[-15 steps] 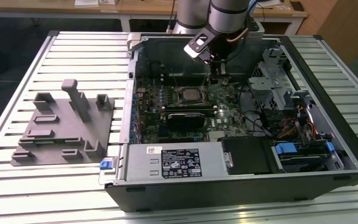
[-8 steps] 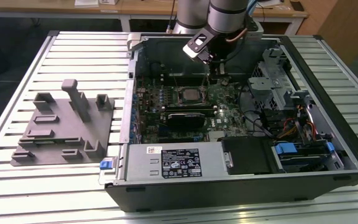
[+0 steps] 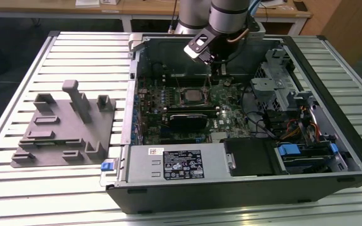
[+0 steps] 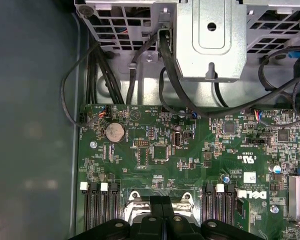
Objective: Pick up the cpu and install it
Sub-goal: 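Close the cpu cover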
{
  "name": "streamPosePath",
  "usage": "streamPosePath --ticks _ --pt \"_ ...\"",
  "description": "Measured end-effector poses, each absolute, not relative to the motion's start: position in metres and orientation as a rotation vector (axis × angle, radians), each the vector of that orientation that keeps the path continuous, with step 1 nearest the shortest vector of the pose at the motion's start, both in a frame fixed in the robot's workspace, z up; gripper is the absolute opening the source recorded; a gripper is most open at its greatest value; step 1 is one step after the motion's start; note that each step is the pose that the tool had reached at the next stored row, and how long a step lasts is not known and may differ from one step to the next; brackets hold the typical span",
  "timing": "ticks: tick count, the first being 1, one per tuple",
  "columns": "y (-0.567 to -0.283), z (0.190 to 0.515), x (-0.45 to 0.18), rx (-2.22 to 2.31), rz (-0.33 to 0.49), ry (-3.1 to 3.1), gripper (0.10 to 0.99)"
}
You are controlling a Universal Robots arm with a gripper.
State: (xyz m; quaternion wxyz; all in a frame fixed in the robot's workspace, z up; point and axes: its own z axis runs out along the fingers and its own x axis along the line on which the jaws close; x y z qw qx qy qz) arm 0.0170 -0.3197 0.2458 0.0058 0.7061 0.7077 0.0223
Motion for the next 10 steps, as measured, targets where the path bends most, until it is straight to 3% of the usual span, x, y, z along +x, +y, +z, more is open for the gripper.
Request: streamPosePath --ticks 10 --pt "-0.3197 0.2451 0.0128 2.21 0.07 2.215 0.106"
